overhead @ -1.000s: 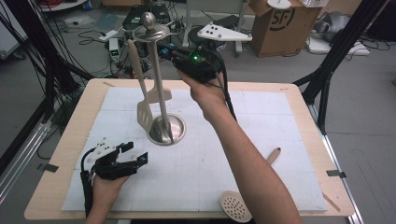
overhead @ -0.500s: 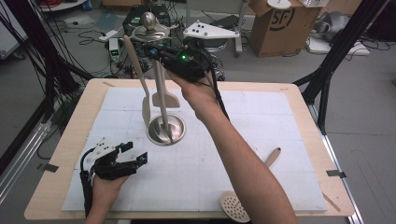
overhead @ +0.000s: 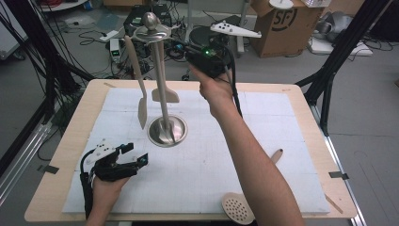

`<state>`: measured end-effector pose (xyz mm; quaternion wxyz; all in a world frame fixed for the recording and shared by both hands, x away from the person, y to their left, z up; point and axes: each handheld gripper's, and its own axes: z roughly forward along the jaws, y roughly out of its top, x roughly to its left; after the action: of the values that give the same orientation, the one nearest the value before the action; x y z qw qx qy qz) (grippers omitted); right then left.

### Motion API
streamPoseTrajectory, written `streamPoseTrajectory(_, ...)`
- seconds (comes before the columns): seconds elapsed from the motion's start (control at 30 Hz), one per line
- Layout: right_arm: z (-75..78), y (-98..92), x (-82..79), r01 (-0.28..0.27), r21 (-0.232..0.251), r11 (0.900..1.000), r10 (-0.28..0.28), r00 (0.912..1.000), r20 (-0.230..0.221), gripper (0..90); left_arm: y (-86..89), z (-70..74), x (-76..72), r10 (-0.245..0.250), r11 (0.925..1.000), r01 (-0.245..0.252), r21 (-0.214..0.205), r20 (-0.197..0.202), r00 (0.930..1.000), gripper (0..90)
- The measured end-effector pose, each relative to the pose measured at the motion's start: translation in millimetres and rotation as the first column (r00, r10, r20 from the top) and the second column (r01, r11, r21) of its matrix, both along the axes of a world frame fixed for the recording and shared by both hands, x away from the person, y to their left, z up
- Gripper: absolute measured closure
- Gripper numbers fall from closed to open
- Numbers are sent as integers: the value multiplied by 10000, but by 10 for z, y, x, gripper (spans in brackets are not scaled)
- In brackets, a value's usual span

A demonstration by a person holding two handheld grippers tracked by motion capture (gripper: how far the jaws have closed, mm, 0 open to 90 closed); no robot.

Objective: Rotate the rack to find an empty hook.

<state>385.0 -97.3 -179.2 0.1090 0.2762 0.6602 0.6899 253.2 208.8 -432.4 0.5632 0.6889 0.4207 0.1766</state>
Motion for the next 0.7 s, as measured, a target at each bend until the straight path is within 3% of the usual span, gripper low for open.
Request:
streamPoseTrajectory(0.23,13,-57,31,390,303,9988,-392,9992,28,900,6,4,0,-29,10000,29,41,32,10000,228)
streamPoseTrajectory(0.37,-7,-86,-7,379,-3,9993,-379,9993,31,900,10,0,1,-41,10000,41,42,30,10000,228)
streamPoseTrajectory(0.53,-94,-256,-68,572,-215,9981,-571,9983,60,900,-9,-5,3,-86,9999,86,90,7,10000,228)
streamPoseTrajectory(0.7,-129,-382,-73,696,-19,9976,-696,9976,21,900,-18,-6,5,-40,9999,40,131,-1,10000,228)
